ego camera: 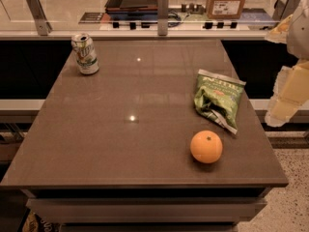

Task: Move green jalapeno chip bag near 7up can

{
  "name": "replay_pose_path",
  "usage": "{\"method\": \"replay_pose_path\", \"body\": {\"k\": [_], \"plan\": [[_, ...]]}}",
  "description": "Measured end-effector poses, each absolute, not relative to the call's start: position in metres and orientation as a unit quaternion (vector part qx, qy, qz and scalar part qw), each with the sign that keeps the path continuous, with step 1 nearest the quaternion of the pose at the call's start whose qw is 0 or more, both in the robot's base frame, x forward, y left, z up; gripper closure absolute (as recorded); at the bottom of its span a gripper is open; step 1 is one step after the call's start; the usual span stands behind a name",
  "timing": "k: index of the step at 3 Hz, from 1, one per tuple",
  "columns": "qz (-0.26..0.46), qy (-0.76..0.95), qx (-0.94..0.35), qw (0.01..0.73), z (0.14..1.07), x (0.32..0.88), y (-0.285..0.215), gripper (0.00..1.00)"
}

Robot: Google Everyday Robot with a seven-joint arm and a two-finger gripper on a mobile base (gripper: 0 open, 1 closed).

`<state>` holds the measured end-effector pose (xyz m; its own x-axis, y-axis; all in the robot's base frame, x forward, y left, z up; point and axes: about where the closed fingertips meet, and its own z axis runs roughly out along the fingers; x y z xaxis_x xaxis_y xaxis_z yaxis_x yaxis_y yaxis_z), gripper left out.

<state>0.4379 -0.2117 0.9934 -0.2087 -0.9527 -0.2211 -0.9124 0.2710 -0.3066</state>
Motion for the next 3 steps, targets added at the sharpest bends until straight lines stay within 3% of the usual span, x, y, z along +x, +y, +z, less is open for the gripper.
{"method": "replay_pose_path", "body": {"k": [3], "plan": [[-0.066,0.786,-0.584,0.192,0.99,0.461,-0.206,0.0]]}}
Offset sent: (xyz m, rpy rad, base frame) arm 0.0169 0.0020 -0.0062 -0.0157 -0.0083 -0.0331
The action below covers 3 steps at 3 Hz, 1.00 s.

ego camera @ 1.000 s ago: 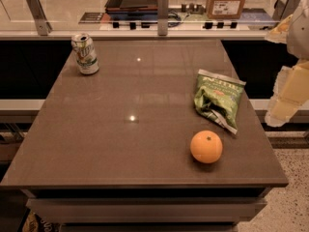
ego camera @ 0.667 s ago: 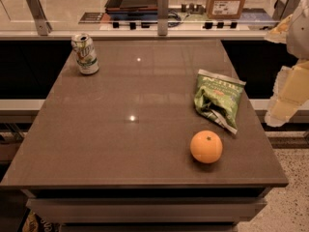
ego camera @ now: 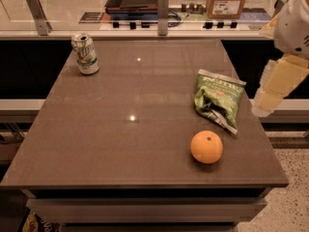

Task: Move green jalapeno chip bag near 7up can

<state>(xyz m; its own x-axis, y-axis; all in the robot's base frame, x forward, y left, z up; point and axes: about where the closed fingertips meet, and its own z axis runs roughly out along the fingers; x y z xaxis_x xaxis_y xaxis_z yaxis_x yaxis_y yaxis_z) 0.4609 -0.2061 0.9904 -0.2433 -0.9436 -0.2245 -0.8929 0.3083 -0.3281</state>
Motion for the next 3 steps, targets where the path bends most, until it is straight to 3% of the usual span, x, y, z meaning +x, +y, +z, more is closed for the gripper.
{"method": "replay_pose_path", "body": {"k": [3], "plan": [[0.002,0.848,-0.479,0.226,0.942,0.523,-0.187,0.0]]}}
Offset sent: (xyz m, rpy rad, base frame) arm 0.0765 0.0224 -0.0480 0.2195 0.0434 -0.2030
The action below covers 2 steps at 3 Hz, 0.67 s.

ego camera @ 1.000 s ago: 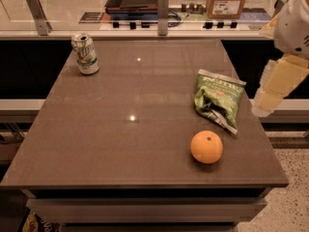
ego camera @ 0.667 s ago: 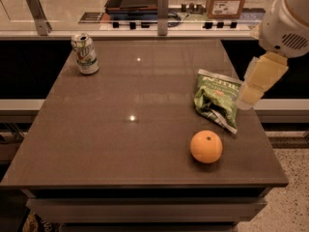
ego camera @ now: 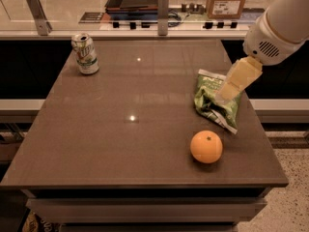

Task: Move green jalapeno chip bag near 7up can

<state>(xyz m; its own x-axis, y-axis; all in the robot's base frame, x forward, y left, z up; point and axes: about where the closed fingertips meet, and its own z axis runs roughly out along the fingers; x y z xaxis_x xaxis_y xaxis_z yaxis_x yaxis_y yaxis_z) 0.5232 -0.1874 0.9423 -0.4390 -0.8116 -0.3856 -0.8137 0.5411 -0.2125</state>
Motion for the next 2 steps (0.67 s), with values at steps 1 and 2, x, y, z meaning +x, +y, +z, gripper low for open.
{"method": "replay_pose_path", "body": {"k": [1,2], "plan": [[0.012,0.869,-0.438,0.229,0.921,0.533,-0.187,0.0],[0.026,0.884,-0.407,0.23,0.899,0.537,-0.183,0.0]]}}
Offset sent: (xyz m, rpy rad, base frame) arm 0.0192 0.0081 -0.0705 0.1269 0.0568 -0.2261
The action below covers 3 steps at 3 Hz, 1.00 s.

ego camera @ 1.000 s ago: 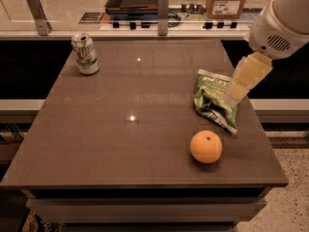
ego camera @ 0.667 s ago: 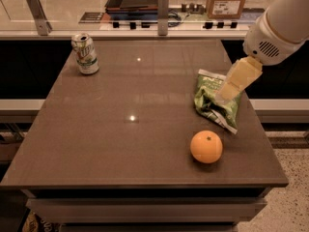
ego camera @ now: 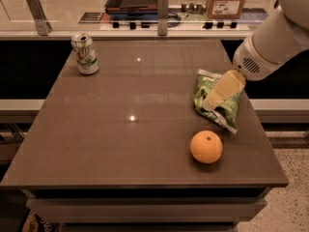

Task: Move green jalapeno chip bag near 7up can

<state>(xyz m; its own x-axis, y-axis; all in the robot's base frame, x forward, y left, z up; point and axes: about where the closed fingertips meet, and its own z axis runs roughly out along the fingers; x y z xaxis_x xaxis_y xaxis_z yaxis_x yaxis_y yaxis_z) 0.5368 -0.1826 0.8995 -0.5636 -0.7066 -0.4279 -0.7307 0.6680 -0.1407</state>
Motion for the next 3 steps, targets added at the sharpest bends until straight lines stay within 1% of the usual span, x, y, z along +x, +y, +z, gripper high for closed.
{"method": "replay_pose_path", "body": {"k": [2,3], "plan": [[0.011,0.903,-0.371,0.215,0.873,0.539,-0.17,0.0],[-0.007,0.913,-0.354,0.203,0.858,0.538,-0.168,0.0]]}}
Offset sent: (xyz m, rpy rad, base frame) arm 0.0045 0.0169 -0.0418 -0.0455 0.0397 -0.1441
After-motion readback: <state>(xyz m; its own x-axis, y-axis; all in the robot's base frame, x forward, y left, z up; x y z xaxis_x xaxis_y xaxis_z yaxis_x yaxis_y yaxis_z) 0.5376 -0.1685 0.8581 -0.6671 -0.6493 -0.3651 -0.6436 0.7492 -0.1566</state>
